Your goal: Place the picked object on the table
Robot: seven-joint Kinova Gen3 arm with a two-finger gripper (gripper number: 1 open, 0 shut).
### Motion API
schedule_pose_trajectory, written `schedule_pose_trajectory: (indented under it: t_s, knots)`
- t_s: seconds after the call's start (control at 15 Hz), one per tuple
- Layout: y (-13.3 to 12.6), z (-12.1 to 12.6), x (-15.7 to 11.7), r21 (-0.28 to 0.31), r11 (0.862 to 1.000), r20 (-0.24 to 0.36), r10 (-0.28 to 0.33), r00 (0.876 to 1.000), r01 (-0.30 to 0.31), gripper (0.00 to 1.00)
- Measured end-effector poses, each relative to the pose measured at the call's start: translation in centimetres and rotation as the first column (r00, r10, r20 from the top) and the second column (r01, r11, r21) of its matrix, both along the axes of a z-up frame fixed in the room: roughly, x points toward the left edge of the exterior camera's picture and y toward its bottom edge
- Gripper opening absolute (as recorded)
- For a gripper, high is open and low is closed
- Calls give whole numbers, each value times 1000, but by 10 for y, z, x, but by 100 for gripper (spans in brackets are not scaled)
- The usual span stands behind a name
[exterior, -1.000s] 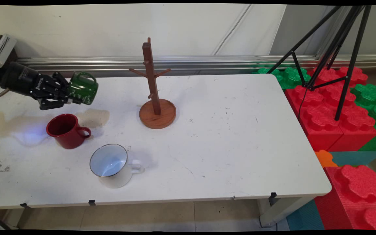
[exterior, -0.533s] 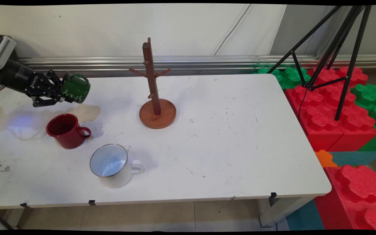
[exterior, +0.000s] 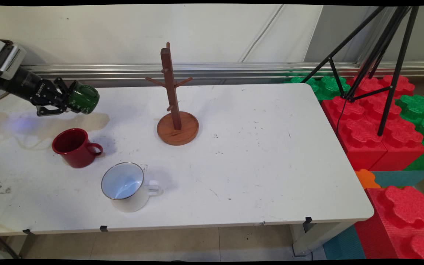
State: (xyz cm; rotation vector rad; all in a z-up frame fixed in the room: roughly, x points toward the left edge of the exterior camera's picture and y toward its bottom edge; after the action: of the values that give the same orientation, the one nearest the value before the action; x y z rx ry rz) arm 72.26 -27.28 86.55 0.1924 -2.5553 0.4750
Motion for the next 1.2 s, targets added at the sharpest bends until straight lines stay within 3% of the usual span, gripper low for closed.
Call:
schedule_pose_trajectory:
  t_s: [0.6,1.2]
  knots:
    - [-29,-21,1,24,999,107,-32,994,30,0]
    - [-42,-47,-11,55,998,195,-48,980,38,0]
